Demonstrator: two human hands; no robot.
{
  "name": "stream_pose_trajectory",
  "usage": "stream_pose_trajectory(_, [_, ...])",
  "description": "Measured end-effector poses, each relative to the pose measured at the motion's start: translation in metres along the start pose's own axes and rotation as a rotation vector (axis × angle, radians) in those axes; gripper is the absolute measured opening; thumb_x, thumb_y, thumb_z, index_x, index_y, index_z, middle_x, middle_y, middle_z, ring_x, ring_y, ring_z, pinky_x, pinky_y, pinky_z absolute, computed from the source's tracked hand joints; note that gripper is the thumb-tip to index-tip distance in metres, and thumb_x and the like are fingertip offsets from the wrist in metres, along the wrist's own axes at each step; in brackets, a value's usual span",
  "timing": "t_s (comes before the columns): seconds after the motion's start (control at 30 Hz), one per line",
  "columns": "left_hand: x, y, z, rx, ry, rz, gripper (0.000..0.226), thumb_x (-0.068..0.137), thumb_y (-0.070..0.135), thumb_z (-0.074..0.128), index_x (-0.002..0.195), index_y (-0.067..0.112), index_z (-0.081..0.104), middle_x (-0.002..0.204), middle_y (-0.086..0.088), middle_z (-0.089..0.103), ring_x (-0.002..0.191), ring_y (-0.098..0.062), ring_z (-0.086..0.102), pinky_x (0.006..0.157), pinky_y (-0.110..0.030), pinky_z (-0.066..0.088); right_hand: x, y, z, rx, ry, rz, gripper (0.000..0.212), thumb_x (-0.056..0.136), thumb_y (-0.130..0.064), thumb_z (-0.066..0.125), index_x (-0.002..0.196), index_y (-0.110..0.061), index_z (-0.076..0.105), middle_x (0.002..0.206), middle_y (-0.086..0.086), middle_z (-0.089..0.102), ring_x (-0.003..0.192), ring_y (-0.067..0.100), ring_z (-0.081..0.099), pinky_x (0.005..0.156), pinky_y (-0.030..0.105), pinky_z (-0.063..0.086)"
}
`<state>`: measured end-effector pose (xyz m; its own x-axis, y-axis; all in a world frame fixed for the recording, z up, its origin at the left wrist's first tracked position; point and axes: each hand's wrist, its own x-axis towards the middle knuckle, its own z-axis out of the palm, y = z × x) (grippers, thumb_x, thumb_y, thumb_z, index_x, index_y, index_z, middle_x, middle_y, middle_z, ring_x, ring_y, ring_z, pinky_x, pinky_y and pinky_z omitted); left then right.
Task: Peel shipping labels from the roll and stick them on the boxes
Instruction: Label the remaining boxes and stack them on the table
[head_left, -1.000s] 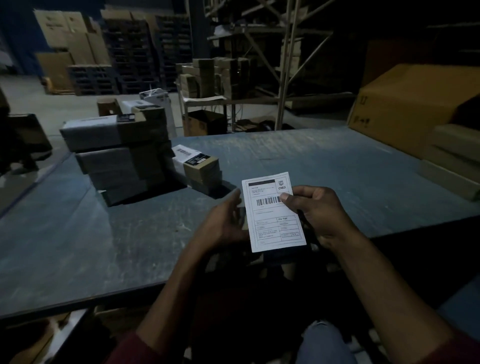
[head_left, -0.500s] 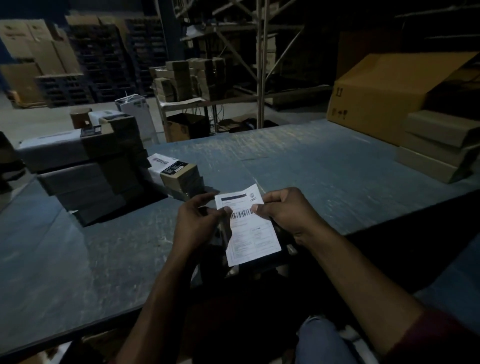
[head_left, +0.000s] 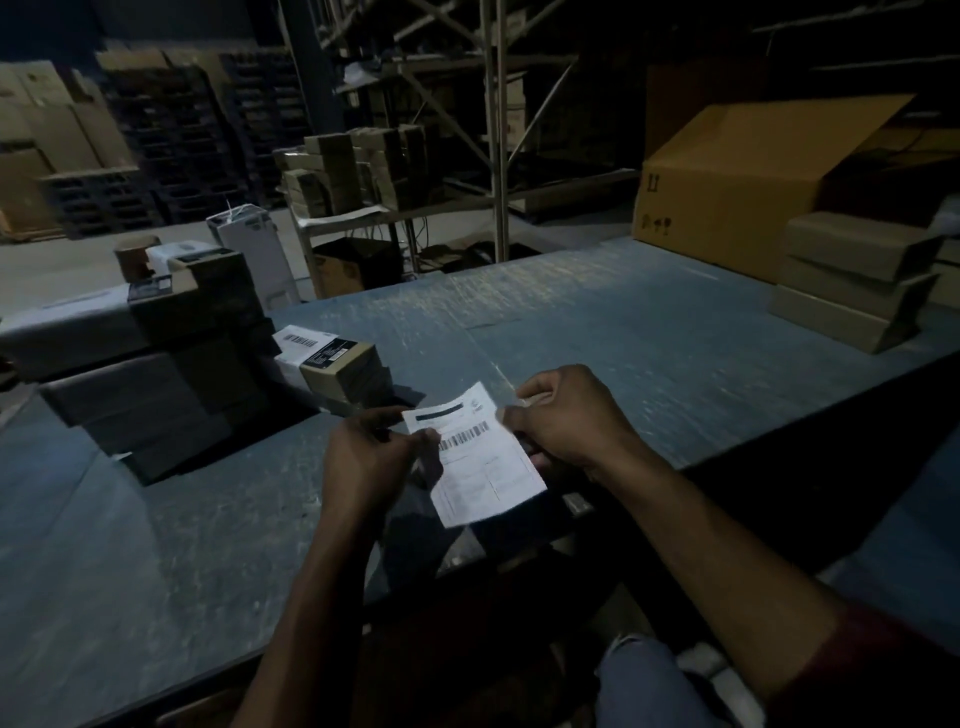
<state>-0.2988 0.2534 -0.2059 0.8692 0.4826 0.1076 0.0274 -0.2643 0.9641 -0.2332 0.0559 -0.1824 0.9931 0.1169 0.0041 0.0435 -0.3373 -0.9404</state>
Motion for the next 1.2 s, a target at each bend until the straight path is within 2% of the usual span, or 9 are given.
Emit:
stream_pose_trajectory(0.1, [0.004, 0.003, -0.008, -0.055, -0.024, -0.016, 0.023, 0.079, 0.001, 0.086, 0.099, 0.012, 0.082, 0.077, -0.003, 0.078, 0.048, 0.003, 0.061, 0.046, -0.011, 0.043, 0.004, 0.000, -0.014, -0.010, 0.012, 0.009, 0.005, 0.086, -0.012, 0.074, 0.091, -0.010, 0.075, 0.077, 0.010, 0.077, 0.062, 0.021, 0.076, 0.052, 0.032, 0.059])
stream_pose_trajectory(0.23, [0.005, 0.004, -0.008, -0.119, -0.088, -0.090, 0.025, 0.081, -0.001, 0.084, 0.104, 0.008, 0.080, 0.063, 0.004, 0.071, 0.041, 0.003, 0.053, 0.041, -0.012, 0.039, 0.003, -0.001, -0.024, -0.021, -0.046, 0.011, 0.010, 0.085, -0.008, 0.070, 0.093, -0.009, 0.076, 0.074, 0.006, 0.078, 0.061, 0.020, 0.073, 0.049, 0.025, 0.050])
stream_pose_trajectory(0.33, [0.003, 0.003, -0.001, -0.144, -0.095, -0.123, 0.026, 0.083, 0.000, 0.083, 0.107, 0.008, 0.079, 0.058, 0.004, 0.069, 0.040, -0.001, 0.050, 0.041, -0.013, 0.037, -0.001, -0.002, -0.021, -0.067, -0.071, -0.016, 0.008, 0.083, -0.007, 0.073, 0.087, -0.012, 0.077, 0.072, 0.005, 0.078, 0.062, 0.020, 0.075, 0.048, 0.024, 0.049])
stream_pose_trajectory(0.53, [0.004, 0.006, 0.003, -0.171, -0.102, -0.125, 0.025, 0.084, 0.008, 0.084, 0.109, 0.014, 0.080, 0.072, 0.004, 0.075, 0.049, -0.005, 0.047, 0.049, -0.020, 0.035, -0.004, 0.001, -0.017, -0.023, -0.095, -0.011, 0.008, 0.086, -0.018, 0.082, 0.086, -0.012, 0.077, 0.074, 0.008, 0.078, 0.060, 0.018, 0.071, 0.046, 0.023, 0.046])
stream_pose_trajectory(0.73, [0.000, 0.005, 0.008, -0.082, -0.060, -0.097, 0.022, 0.085, 0.003, 0.083, 0.106, 0.006, 0.078, 0.068, 0.000, 0.070, 0.039, 0.004, 0.052, 0.039, -0.009, 0.036, -0.001, 0.000, -0.015, -0.092, -0.071, -0.014, 0.016, 0.076, -0.007, 0.088, 0.087, -0.011, 0.076, 0.069, 0.007, 0.076, 0.060, 0.021, 0.075, 0.052, 0.028, 0.055])
stream_pose_trajectory(0.83, [0.003, 0.001, 0.008, 0.031, -0.022, -0.037, 0.022, 0.078, 0.011, 0.090, 0.098, 0.013, 0.082, 0.078, -0.002, 0.078, 0.054, -0.001, 0.067, 0.055, -0.023, 0.051, 0.001, -0.001, -0.013, -0.165, -0.052, -0.030, 0.016, 0.072, -0.009, 0.091, 0.079, -0.012, 0.077, 0.066, 0.003, 0.076, 0.058, 0.019, 0.075, 0.059, 0.034, 0.063])
stream_pose_trajectory(0.9, [0.004, 0.001, 0.006, 0.091, 0.006, -0.025, 0.022, 0.074, 0.018, 0.093, 0.093, 0.021, 0.084, 0.082, 0.006, 0.080, 0.072, -0.009, 0.076, 0.071, -0.037, 0.061, 0.003, 0.000, -0.011, -0.208, -0.052, -0.033, 0.015, 0.070, -0.012, 0.092, 0.072, -0.012, 0.078, 0.064, 0.002, 0.075, 0.060, 0.021, 0.075, 0.066, 0.040, 0.066])
stream_pose_trajectory(0.97, [0.004, 0.002, 0.005, 0.144, 0.027, -0.013, 0.021, 0.070, 0.026, 0.095, 0.089, 0.026, 0.084, 0.080, 0.010, 0.080, 0.076, -0.011, 0.077, 0.079, -0.045, 0.064, 0.004, 0.000, -0.010, -0.242, -0.050, -0.030, 0.017, 0.068, -0.018, 0.094, 0.069, -0.014, 0.078, 0.063, -0.001, 0.075, 0.062, 0.021, 0.076, 0.071, 0.045, 0.066])
stream_pose_trajectory(1.2, [-0.002, 0.003, 0.006, 0.279, 0.046, 0.064, 0.040, 0.060, 0.057, 0.082, 0.092, 0.033, 0.084, 0.075, 0.013, 0.078, 0.071, -0.005, 0.075, 0.075, -0.042, 0.064, 0.001, -0.002, -0.007, -0.302, -0.015, -0.051, 0.019, 0.064, -0.028, 0.097, 0.066, -0.023, 0.078, 0.063, -0.009, 0.074, 0.064, 0.014, 0.075, 0.074, 0.046, 0.065])
